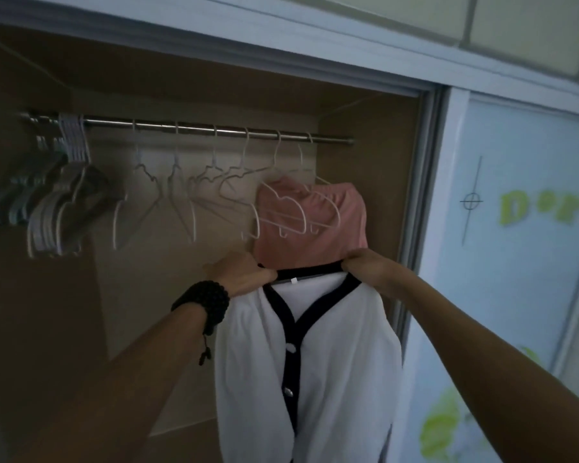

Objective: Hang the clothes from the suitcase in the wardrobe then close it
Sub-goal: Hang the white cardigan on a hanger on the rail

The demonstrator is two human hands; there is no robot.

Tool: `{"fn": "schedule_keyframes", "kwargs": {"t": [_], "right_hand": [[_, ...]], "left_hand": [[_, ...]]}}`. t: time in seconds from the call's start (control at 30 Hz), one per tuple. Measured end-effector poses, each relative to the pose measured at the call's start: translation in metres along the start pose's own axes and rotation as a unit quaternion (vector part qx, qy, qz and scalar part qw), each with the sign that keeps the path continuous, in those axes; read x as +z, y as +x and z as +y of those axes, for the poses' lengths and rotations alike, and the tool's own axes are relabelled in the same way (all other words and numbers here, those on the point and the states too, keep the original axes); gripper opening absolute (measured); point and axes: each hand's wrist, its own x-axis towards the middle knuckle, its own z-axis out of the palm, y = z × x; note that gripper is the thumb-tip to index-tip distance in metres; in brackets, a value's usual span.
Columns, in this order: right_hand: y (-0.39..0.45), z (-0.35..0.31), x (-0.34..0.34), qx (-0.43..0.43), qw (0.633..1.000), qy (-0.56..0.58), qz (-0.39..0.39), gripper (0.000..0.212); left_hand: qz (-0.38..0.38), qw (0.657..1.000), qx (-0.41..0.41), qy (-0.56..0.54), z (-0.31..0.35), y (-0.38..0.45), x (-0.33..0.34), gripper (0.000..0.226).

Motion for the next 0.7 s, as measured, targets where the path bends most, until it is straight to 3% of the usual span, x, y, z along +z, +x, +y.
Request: {"fn": "schedule_keyframes", "kwargs": {"t": [0.1,0.17,0.27,0.33,0.43,0.5,0.6,0.7], "right_hand": [[0.004,0.010,-0.016,0.020,1.000,-0.014,-0.015,0.021],[0.010,0.021,-0.027,0.027,0.999,-0.024,-0.017,0.025],[0.019,0.041,-0.044,0.028,0.997,-0.059,0.030,0.041],[0.029,0.052,-0.054,0.030,0.996,-0.046,0.068,0.040],[0.046,0.058,-0.065,0.024,0.991,-0.057,0.115,0.035],[0.060,0.064,-0.070,0.024,0.992,-0.054,0.108,0.034],[0.073,0.074,-0.072,0.040,0.995,-0.062,0.070,0.035],[0.081,0.087,-0.076,0.037,0.996,-0.056,0.065,0.035]], "left_hand": [[-0.027,0.999,0.015,0.016,0.003,0.012,0.010,0.032],[-0.037,0.999,0.023,0.015,0.001,0.021,0.012,0.038],[-0.029,0.999,0.026,0.038,-0.003,0.037,0.009,0.039],[-0.034,0.998,0.028,0.037,-0.002,0.049,0.009,0.042],[-0.022,0.996,0.092,0.003,0.021,0.061,0.019,0.038],[-0.038,0.988,0.140,-0.057,0.046,0.069,0.031,0.031],[-0.092,0.976,0.167,-0.102,0.086,0.083,0.048,0.057],[-0.055,0.975,0.138,-0.167,0.117,0.109,0.065,0.077]]}}
